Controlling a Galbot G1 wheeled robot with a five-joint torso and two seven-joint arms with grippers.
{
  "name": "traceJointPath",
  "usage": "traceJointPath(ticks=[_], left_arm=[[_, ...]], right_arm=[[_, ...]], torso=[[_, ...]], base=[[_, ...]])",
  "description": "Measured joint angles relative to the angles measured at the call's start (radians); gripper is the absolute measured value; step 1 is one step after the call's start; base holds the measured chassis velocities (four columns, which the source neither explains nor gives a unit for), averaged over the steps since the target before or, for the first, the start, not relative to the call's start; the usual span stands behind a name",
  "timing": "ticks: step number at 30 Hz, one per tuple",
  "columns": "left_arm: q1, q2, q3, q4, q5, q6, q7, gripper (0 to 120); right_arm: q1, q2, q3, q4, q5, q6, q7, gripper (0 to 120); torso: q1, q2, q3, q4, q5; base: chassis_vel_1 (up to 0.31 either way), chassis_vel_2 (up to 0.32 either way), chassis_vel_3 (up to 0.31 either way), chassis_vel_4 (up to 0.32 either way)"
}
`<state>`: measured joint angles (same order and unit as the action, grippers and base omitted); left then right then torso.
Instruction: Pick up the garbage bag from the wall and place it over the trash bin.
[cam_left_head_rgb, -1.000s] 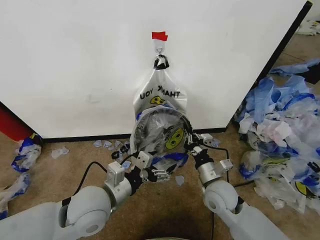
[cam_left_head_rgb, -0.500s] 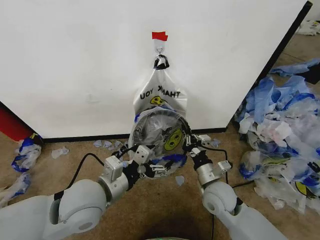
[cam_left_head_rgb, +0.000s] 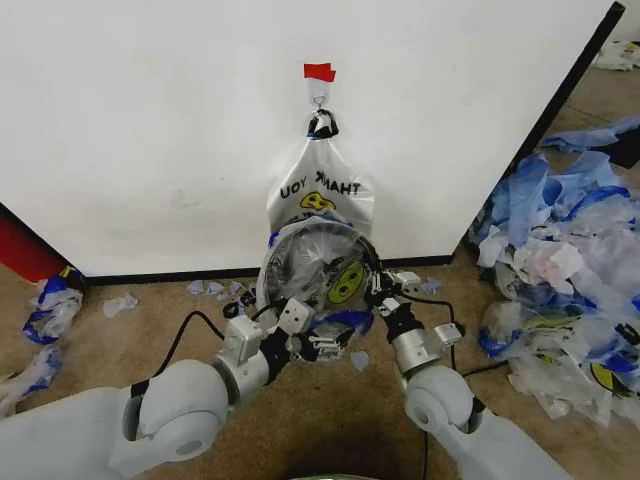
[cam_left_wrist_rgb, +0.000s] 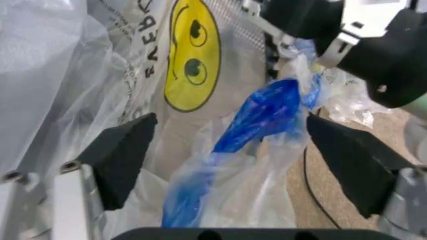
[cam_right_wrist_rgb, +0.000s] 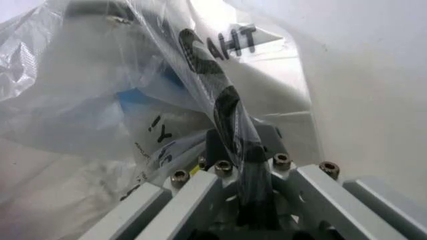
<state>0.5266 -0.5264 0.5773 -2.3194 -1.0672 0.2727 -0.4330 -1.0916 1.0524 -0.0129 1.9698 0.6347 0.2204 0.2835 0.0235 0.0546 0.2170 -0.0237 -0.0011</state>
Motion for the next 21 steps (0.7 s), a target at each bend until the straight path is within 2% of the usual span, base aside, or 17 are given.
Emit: traceJointPath(ticks=[1,7,10,15,16,21], left_arm=[[0.000,0.000,0.000,0.000,0.000,0.000,0.000,84],[-0.004,-0.001,0.017,0.003,0.000,-0.001,-0.001,57],[-0.004,0.002,0.021,0.001,0.000,-0.001,0.000,51],[-0.003,0.005,0.023,-0.001,-0.001,-0.003,0.000,30],[-0.003,0.005,0.023,-0.001,-0.001,-0.003,0.000,30],[-0.002,0.011,0.020,-0.003,-0.006,-0.008,0.000,10]], right_arm=[[0.000,0.000,0.000,0.000,0.000,0.000,0.000,0],[0.002,-0.007,0.004,0.000,0.001,0.001,0.004,0],[0.004,-0.007,0.004,-0.001,0.002,0.001,0.006,0],[0.008,-0.005,0.001,-0.003,0.003,0.001,0.008,0],[0.008,-0.005,0.001,-0.003,0.003,0.001,0.008,0],[0.011,-0.004,0.000,-0.005,0.004,0.001,0.012,0]], torso=[[0.000,0.000,0.000,0.0000,0.0000],[0.000,0.000,0.000,0.0000,-0.0001],[0.000,0.000,0.000,0.0001,0.0000],[0.000,0.000,0.000,0.0001,-0.0001],[0.000,0.000,0.000,0.0001,-0.0001],[0.000,0.000,0.000,0.0000,0.0000]], base=[[0.000,0.000,0.000,0.000],[0.000,0.000,0.000,0.000],[0.000,0.000,0.000,0.000],[0.000,0.000,0.000,0.000],[0.000,0.000,0.000,0.000],[0.000,0.000,0.000,0.000]])
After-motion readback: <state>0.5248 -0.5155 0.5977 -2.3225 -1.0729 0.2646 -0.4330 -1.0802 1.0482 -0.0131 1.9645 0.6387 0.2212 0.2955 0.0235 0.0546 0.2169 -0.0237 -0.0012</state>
